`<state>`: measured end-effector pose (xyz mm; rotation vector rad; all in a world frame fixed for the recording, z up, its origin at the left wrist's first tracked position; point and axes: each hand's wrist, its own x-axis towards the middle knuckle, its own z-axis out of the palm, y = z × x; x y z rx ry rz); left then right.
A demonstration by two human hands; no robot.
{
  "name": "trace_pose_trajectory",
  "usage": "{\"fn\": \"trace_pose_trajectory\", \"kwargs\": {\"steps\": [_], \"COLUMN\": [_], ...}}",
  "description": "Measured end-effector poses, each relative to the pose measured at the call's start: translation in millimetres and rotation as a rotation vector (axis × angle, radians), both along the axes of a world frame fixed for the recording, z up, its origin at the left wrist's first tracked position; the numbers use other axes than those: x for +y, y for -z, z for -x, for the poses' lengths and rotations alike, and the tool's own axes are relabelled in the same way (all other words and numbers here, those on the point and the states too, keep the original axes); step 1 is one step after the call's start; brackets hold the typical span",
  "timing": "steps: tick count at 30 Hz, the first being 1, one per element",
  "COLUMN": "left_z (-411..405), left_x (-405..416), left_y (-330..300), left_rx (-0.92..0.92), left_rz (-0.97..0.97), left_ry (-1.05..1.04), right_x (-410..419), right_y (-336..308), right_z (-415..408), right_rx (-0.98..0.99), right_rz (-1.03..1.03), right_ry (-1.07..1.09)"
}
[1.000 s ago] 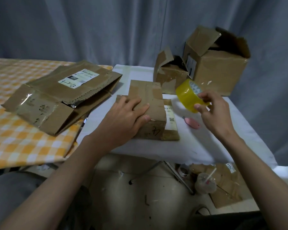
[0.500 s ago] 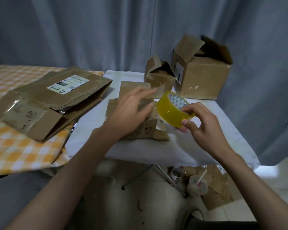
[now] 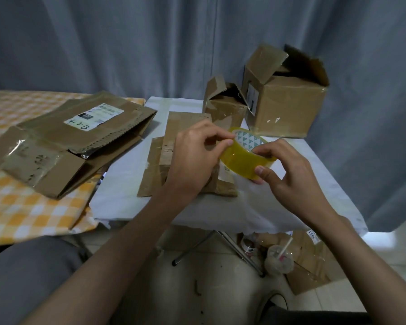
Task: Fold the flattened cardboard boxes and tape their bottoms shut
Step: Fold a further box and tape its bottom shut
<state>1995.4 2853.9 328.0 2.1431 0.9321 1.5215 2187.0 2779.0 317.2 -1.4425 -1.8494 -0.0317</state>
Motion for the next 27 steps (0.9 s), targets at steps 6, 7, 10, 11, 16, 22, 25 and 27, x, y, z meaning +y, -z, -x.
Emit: {"fn": "trace_pose_trajectory", "kwargs": {"steps": [6, 7, 10, 11, 16, 22, 25, 27], "left_z": [0.2, -0.5, -1.7, -1.7, 2.3, 16.0, 23.5, 29.6], "left_x": [-6.1, -7.6, -10.5, -10.6, -7.8, -3.6, -4.3, -4.2], "left_y": [-2.5, -2.7, -4.9, -6.5, -9.8, -22.6, -30.1, -32.8], "left_rx": [-0.030, -0.037, -0.086, -0.091, -0.147, -0.329, -0.348, -0.334], "left_rz": [0.014, 0.031, 0.128, 0.158, 0.436, 0.684, 0.796, 0.821], "left_ry": [-0.039, -0.041, -0.032, -0.031, 0.130, 0.262, 0.292, 0.266], "right_x": [-5.7, -5.7, -5.9, -6.1, -3.8, -7.9, -3.5, -1.1], "right_y": [-7.6, -9.0, -14.9, -17.8, -25.1, -33.5, -35.0, -37.1], "right_z": [3.7, 4.7, 6.7, 7.1, 0.2, 2.5, -1.6, -2.3], "right_rx": [0.053, 0.047, 0.078, 0.114, 0.379, 0.693, 0.884, 0.874], "right_rz": [0.036, 0.048, 0.084, 0.092, 0.230, 0.433, 0.476, 0.470], "right_ry": [-0.004, 0.008, 0.048, 0.062, 0.091, -0.076, -0.080, -0.084]}}
